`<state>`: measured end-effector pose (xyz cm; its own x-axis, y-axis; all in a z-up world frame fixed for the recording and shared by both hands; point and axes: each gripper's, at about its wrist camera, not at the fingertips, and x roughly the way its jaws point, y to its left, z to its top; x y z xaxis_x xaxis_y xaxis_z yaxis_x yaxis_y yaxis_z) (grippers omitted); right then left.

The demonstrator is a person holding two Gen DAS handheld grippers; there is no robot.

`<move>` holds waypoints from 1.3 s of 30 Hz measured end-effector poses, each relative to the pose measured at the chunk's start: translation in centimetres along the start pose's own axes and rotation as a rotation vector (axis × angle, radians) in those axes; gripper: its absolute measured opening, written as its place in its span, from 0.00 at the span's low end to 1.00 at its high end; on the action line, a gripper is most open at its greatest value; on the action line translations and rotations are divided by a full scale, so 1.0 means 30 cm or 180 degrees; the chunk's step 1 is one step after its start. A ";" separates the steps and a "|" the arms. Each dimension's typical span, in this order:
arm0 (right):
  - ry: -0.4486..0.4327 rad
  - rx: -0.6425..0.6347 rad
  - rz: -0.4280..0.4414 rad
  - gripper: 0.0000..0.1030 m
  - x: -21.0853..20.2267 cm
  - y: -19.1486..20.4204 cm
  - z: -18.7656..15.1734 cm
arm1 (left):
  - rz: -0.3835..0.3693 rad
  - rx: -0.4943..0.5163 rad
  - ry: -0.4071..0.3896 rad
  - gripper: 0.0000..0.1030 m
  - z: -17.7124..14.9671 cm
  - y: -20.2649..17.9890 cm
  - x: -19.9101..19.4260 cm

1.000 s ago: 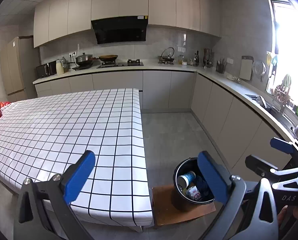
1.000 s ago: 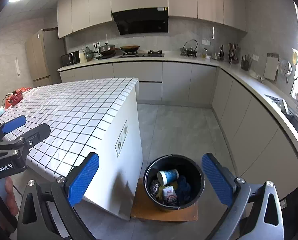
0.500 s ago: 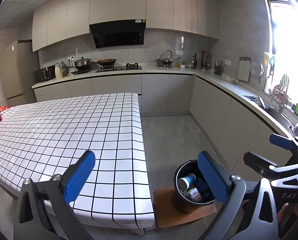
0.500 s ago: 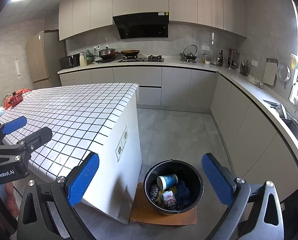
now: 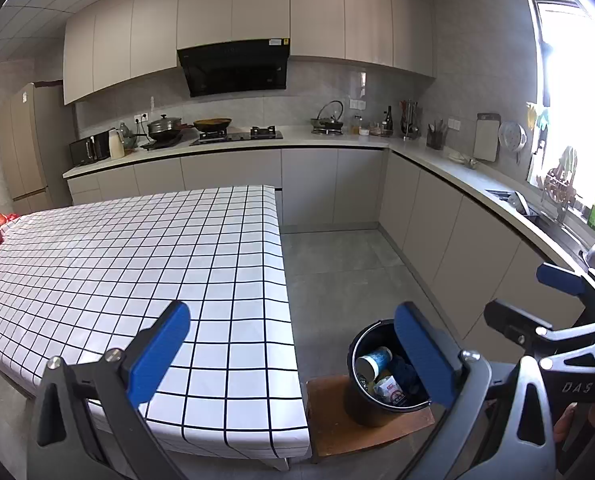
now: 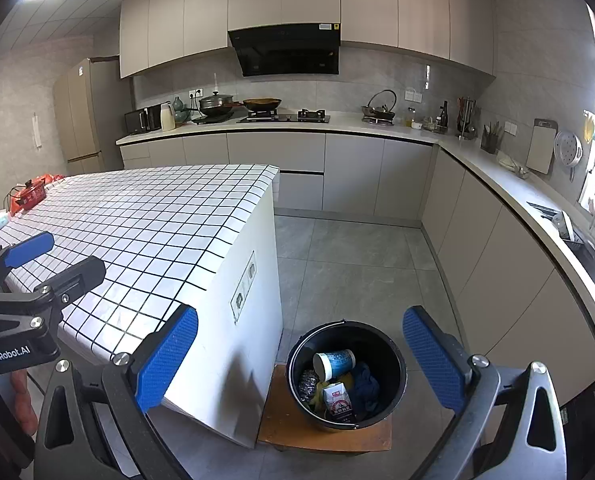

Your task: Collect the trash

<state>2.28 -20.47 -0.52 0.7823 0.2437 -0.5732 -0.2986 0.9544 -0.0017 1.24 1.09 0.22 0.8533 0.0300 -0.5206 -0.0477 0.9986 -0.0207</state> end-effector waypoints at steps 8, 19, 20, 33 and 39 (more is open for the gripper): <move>-0.0021 0.0021 0.0007 1.00 -0.002 -0.020 0.003 | -0.0009 0.0044 0.0012 1.00 0.007 -0.011 0.001; -0.0026 0.0042 -0.0001 1.00 -0.005 -0.030 0.004 | -0.0018 0.0033 0.0028 1.00 0.006 -0.028 0.005; -0.0028 0.0041 -0.0004 1.00 -0.004 -0.031 0.005 | -0.0016 0.0035 0.0031 1.00 0.006 -0.032 0.006; -0.0032 0.0058 -0.0016 1.00 -0.003 -0.043 0.002 | -0.0034 0.0030 0.0045 1.00 0.004 -0.052 0.011; -0.0031 0.0056 -0.0013 1.00 -0.002 -0.044 0.002 | -0.0046 0.0034 0.0048 1.00 0.000 -0.055 0.010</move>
<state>2.65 -21.74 -0.42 0.7888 0.2414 -0.5653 -0.2859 0.9582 0.0104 1.59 -0.56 0.10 0.8459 0.0150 -0.5331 -0.0298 0.9994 -0.0192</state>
